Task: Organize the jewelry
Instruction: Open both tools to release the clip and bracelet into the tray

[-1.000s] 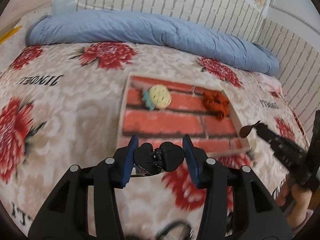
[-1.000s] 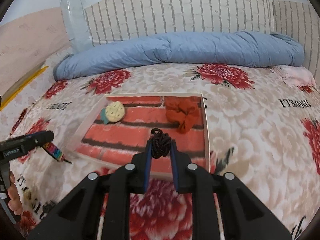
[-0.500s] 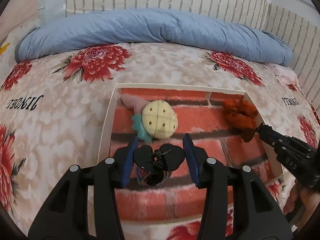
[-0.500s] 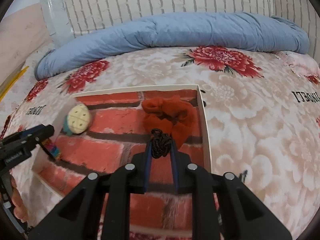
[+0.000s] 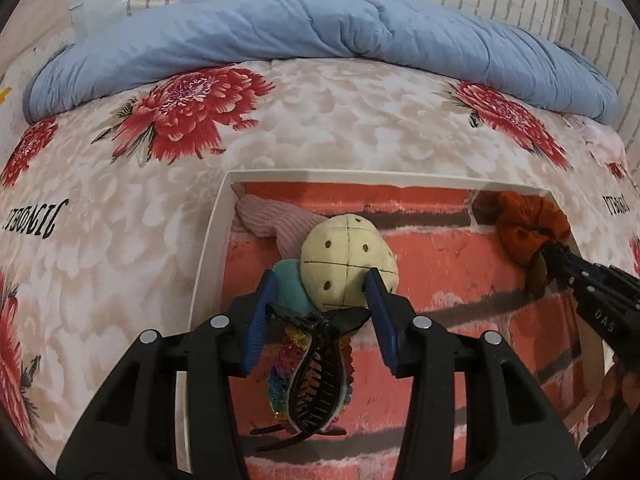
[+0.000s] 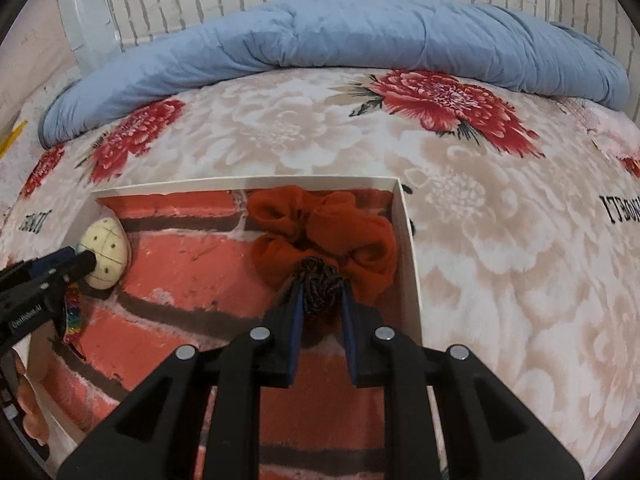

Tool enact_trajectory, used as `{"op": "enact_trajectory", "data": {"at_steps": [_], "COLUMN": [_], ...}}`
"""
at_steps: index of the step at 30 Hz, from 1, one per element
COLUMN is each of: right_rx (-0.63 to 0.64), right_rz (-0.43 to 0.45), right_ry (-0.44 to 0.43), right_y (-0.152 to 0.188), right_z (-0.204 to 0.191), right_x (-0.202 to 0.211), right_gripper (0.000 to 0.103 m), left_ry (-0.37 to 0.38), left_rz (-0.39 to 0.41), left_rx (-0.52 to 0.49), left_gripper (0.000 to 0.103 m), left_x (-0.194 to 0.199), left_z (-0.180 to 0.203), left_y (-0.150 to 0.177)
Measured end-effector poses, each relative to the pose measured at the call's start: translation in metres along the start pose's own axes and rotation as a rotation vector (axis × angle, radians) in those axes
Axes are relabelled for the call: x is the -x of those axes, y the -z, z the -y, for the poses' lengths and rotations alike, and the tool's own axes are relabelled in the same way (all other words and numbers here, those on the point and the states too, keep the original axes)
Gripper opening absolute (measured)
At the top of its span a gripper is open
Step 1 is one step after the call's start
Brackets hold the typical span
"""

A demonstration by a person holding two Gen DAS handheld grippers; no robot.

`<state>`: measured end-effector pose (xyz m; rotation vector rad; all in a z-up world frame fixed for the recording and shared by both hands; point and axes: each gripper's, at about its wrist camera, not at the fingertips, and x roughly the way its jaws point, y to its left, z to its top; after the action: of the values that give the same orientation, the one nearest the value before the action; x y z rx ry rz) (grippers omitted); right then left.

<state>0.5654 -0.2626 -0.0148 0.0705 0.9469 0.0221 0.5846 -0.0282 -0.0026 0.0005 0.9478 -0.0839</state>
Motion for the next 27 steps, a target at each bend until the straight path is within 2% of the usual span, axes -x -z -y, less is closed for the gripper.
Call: {"op": "enact_trajectory", "data": {"at_steps": [7,8,9,10,11,12,15,19,23,27], "right_rx": [-0.022,-0.023,-0.027,-0.033,-0.036,-0.034,-0.008,-0.017,-0.001,0.035], "right_rz": [-0.01,-0.01,-0.006,0.001,0.009,0.015,0.03,0.09,0.146,0.187], "right_ry": [-0.01,-0.011,-0.017,-0.027,-0.035,-0.039,-0.023,-0.029,-0.042,-0.02], "right_y": [-0.001,-0.001,-0.001,0.0,0.0,0.001,0.002,0.006,0.019,0.038], "right_z": [0.007,0.008,0.01,0.012,0.013,0.013,0.014,0.019,0.02,0.016], "right_x": [-0.002,-0.001,0.001,0.006,0.009,0.014,0.032,0.072,0.114,0.149], "right_gripper": [0.023,0.031,0.037,0.049,0.055,0.056,0.064,0.082,0.092,0.093], "left_ry": [0.001,-0.003,-0.008,-0.015,-0.018,-0.019,-0.005,-0.008,0.017,0.008], "left_rz": [0.014,0.02,0.022,0.03,0.042,0.055,0.086,0.151,0.194,0.227], "left_rx": [-0.007,-0.013,-0.017,-0.022,-0.025,-0.029,-0.037,-0.057,-0.051,-0.041], "left_gripper": [0.046,0.048,0.053,0.064,0.069,0.075,0.079,0.095,0.098,0.098], "left_x": [0.005,0.008,0.01,0.016,0.021,0.028,0.055,0.097,0.141,0.178], "left_z": [0.004,0.005,0.005,0.006,0.006,0.006,0.006,0.004,-0.004,-0.017], "left_y": [-0.003,-0.002,-0.003,-0.003,-0.003,-0.004,-0.003,0.004,0.021,0.046]}}
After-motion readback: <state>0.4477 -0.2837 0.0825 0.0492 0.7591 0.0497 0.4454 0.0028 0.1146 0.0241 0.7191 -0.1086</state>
